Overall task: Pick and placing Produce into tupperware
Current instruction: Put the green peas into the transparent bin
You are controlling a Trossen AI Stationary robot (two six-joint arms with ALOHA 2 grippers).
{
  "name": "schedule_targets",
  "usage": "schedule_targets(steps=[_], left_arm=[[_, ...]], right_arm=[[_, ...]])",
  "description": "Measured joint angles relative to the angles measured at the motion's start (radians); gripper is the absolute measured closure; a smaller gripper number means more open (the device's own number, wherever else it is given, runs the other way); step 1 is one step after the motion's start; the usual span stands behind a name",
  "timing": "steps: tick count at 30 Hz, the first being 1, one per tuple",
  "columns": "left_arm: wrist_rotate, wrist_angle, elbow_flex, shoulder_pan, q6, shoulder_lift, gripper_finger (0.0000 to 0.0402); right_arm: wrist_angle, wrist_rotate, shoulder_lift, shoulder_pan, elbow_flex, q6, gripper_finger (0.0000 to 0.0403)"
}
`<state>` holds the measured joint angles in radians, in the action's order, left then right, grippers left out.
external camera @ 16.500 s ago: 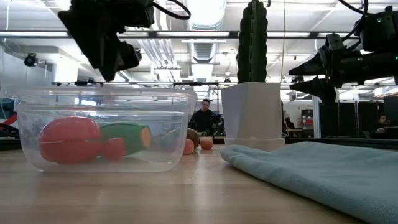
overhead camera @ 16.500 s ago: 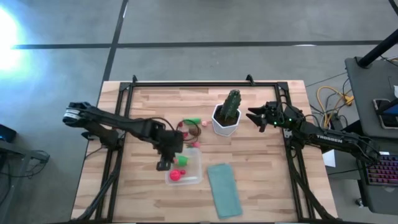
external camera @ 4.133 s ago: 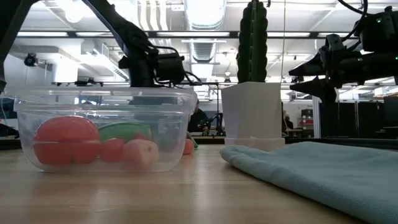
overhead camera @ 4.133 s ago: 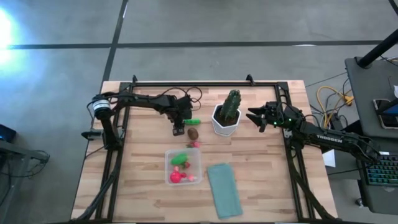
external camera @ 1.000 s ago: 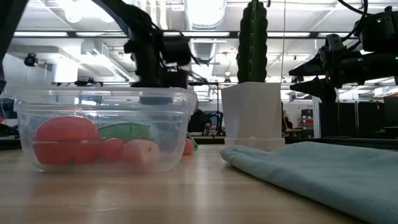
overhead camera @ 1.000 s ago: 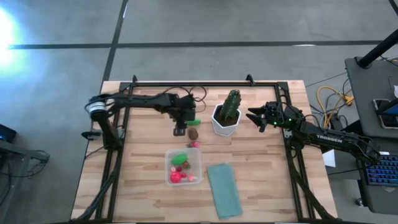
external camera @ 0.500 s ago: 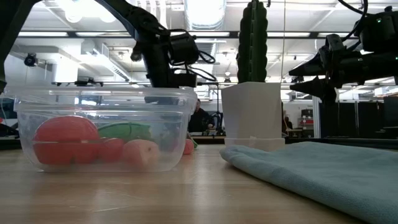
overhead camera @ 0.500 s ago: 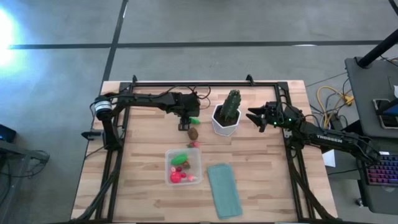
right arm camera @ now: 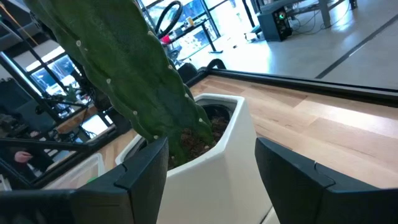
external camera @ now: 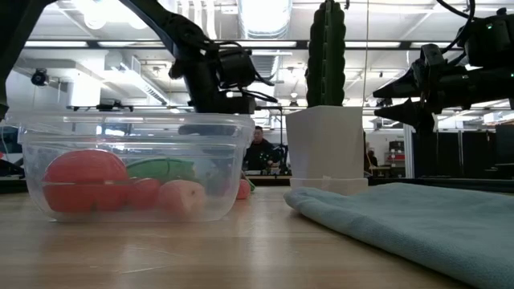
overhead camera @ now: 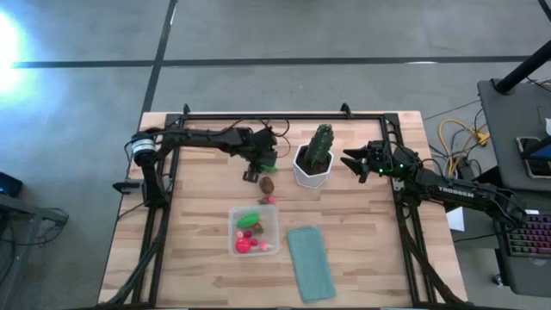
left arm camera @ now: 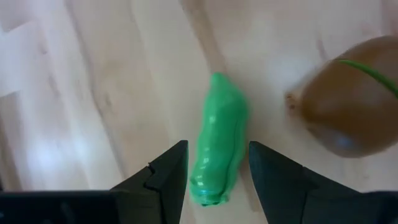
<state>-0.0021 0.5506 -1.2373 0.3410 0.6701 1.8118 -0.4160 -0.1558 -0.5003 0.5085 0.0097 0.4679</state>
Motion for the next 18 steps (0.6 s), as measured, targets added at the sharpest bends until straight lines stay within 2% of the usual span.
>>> schedule_targets(steps=[18], left_arm=[[-0.006,-0.02,-0.011,0.013,-0.007,0.099,0.0247]], right_arm=[[0.0,0.0,0.0,0.0,0.0,0.0,0.017]])
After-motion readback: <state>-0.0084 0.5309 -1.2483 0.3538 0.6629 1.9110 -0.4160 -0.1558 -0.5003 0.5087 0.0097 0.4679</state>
